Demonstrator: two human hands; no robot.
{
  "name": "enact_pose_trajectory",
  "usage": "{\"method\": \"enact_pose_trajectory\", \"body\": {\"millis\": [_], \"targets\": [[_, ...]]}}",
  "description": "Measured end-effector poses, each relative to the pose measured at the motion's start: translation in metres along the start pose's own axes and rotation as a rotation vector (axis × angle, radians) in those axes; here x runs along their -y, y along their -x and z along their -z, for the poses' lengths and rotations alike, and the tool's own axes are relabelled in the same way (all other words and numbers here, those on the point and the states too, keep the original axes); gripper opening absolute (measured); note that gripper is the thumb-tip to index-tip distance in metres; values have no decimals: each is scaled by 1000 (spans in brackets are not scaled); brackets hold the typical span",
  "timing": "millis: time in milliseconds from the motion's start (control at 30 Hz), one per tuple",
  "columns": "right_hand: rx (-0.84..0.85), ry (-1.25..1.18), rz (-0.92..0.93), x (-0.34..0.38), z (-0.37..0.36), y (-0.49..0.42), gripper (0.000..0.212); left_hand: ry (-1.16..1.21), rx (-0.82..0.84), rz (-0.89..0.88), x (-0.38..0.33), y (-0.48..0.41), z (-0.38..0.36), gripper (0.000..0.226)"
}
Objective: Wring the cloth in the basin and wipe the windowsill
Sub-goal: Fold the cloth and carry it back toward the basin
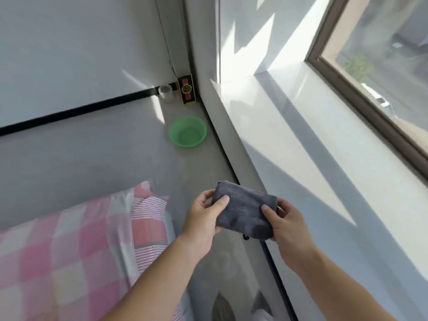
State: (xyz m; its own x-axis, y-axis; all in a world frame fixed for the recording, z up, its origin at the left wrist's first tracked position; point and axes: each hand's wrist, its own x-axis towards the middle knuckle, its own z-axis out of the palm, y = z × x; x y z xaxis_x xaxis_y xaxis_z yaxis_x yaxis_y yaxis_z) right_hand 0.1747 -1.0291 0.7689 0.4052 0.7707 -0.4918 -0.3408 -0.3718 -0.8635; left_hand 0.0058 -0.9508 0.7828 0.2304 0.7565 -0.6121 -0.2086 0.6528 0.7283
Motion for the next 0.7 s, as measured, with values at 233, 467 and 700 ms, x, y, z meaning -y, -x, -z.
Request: {"method": "enact_pose_trajectory", "body": {"millis": [233, 467, 700], "targets": [[140, -33, -55, 65, -103, -145, 21, 106, -74, -64, -100, -132, 29, 28], [302, 50, -146, 94, -203, -308, 32, 127, -214, -46, -186, -286, 56, 23], [265, 256, -206, 96, -311, -437, 35, 93, -284, 10, -255, -402, 118, 25]]}}
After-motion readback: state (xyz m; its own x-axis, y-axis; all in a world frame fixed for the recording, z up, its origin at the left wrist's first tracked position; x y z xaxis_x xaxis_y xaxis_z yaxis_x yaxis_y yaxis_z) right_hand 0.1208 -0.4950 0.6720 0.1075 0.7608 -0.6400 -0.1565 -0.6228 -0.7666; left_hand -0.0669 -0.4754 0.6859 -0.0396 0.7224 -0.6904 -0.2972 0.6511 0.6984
